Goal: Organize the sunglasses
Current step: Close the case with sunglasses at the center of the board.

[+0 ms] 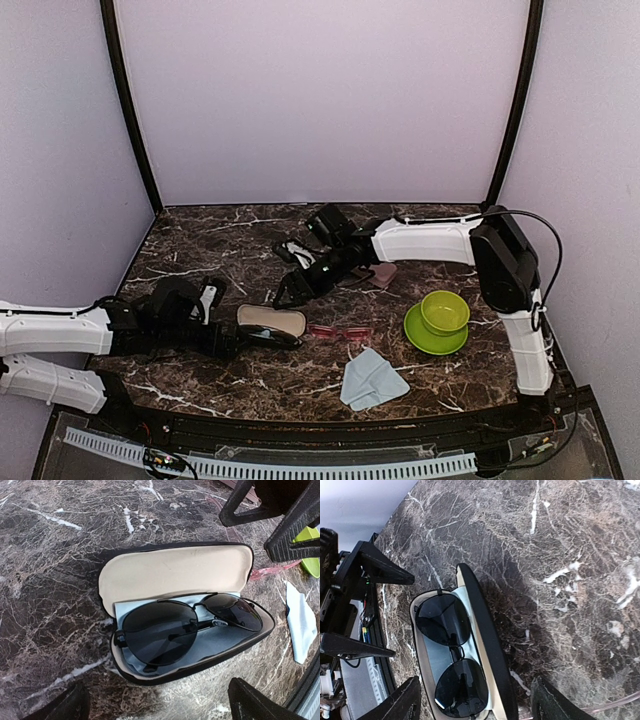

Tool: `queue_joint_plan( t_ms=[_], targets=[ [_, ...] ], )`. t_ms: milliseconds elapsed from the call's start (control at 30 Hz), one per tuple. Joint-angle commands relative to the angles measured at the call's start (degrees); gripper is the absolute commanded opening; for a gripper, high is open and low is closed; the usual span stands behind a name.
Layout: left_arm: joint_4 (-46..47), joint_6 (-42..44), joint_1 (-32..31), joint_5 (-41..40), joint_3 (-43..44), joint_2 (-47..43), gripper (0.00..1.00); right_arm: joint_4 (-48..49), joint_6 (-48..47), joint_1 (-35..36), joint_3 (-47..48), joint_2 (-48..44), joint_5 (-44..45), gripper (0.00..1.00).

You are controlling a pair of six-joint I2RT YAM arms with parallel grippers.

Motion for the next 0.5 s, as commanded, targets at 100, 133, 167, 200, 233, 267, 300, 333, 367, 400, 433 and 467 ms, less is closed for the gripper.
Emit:
queue_joint_plan(
  t_ms=[100, 133, 167, 200, 233, 267, 300, 333, 367, 400, 433, 467],
  targets=[
    [3.8, -0.7, -0.3, -1.8, 0.1, 2.3, 0.99, 1.0, -0.6, 0.2, 2.1, 2.5, -6.1, 0.69],
    [4.1, -0.6, -0.3, -1.7, 0.2, 2.7, 0.99, 1.0, -0.5, 0.3, 2.2, 2.9, -6.3, 0.68],
    [4.2, -0.5, -0.4, -1.5, 0.4, 3.1, 0.99, 0.9, -0.5, 0.3, 2.4, 3.0, -6.3, 0.67],
    [4.4, -0.5, -0.4, -1.1, 0.5, 3.4, 0.99, 0.8, -0.5, 0.3, 2.6, 3.2, -6.4, 0.67],
    [4.8, -0.4, -0.4, -0.6, 0.5, 3.8, 0.99, 0.9, -0.5, 0.3, 2.6, 3.2, -6.4, 0.66],
    [5.0, -0.4, -0.4, -0.3, 0.5, 4.0, 0.99, 1.0, -0.4, 0.4, 2.6, 3.2, -6.5, 0.65],
    [5.1, -0.4, -0.4, -0.1, 0.7, 4.3, 0.99, 1.0, -0.3, 0.4, 2.6, 3.3, -6.5, 0.65],
    [5.2, -0.3, -0.4, 0.1, 0.8, 4.6, 0.99, 1.1, -0.3, 0.4, 2.7, 3.4, -6.7, 0.64],
    [5.3, -0.2, -0.4, 0.2, 1.0, 4.9, 0.99, 1.1, -0.3, 0.4, 2.9, 3.6, -6.8, 0.64],
    [5.4, -0.2, -0.4, 0.4, 1.0, 5.2, 0.99, 1.1, -0.2, 0.4, 3.0, 3.7, -6.9, 0.64],
    [5.5, -0.3, -0.5, 0.3, 1.0, 5.4, 0.99, 1.1, -0.2, 0.6, 3.0, 3.8, -7.1, 0.63],
    [5.6, -0.4, -0.5, 0.4, 1.0, 5.6, 0.99, 1.2, -0.2, 0.7, 3.1, 4.0, -7.1, 0.63]
  ],
)
